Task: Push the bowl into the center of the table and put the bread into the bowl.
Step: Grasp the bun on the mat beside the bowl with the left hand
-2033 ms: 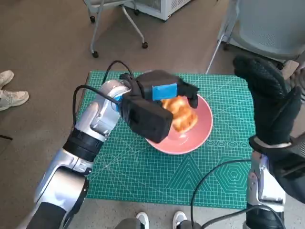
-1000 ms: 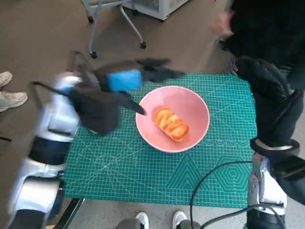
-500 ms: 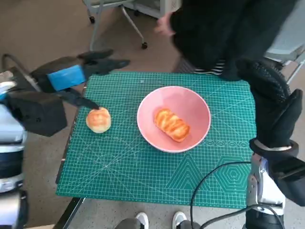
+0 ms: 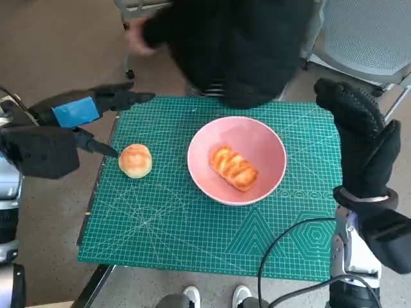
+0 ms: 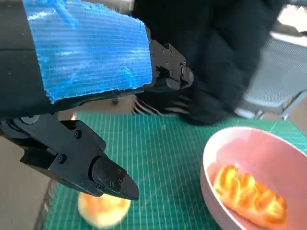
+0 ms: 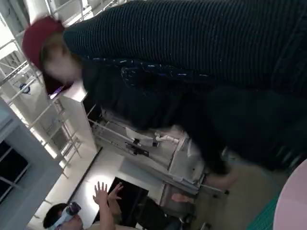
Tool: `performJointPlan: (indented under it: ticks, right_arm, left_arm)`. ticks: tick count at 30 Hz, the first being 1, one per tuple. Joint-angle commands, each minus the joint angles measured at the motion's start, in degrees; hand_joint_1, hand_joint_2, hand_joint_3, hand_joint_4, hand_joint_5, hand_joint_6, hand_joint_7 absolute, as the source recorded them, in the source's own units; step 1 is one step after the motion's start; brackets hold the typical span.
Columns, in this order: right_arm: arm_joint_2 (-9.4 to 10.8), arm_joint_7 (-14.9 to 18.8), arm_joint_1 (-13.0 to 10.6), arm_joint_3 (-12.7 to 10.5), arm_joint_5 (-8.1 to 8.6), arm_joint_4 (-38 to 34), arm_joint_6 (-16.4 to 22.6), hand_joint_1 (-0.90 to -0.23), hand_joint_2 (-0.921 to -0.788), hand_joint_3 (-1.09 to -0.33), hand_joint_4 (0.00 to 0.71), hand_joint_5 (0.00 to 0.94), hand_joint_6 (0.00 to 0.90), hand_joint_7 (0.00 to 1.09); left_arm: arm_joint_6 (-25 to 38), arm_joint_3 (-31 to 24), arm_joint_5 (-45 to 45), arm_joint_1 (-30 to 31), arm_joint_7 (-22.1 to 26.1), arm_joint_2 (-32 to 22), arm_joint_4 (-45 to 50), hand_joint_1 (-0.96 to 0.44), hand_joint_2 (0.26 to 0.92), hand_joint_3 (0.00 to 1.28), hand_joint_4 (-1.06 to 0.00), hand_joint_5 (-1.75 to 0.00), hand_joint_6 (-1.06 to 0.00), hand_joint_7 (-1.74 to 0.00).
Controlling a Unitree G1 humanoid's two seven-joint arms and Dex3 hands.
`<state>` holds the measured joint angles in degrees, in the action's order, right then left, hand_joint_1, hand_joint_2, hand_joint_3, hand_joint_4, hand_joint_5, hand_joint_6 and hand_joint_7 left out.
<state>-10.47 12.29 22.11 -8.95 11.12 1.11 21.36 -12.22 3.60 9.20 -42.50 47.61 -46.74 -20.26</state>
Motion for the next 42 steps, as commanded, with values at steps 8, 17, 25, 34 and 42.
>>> performJointPlan:
  ticks: [8,17,25,34,42]
  right_arm:
    - [-0.18,0.97,0.57,0.22,0.77,-1.66,0.19,-0.663,-0.921,-0.765,0.179,0.001,0.000,0.59]
    - [-0.54,1.80,0.25,-0.09,1.42,-1.41,0.25,-0.664,-0.921,-0.764,0.179,0.001,0.000,0.59]
    - [-0.84,2.36,-0.18,-0.47,1.92,-0.91,-0.05,-0.669,-0.921,-0.762,0.179,0.001,0.001,0.59]
    - [-1.39,2.26,-0.59,-0.61,1.79,-0.31,-0.44,-0.671,-0.921,-0.760,0.180,0.001,0.003,0.58]
    - [-1.67,1.87,-0.98,-0.68,1.53,0.68,-1.33,-0.670,-0.921,-0.763,0.187,0.004,0.009,0.59]
  left_arm:
    - [2.33,3.60,4.50,1.18,-1.99,0.86,0.74,0.01,0.717,0.02,-0.03,0.00,-0.23,-0.02]
    - [4.28,6.76,7.71,0.65,-3.26,3.19,-1.09,0.09,0.730,0.03,-0.03,0.00,-0.22,-0.01]
    - [4.97,10.50,12.07,-0.73,-4.66,4.74,-5.84,0.16,0.747,0.04,-0.03,0.00,-0.22,0.00]
    - [3.14,14.41,16.54,-3.68,-6.77,6.70,-16.25,0.16,0.756,0.04,-0.06,-0.01,-0.23,0.00]
    - [4.55,17.18,19.97,-5.44,-8.18,8.67,-22.02,0.13,0.761,0.04,-0.12,-0.02,-0.28,-0.02]
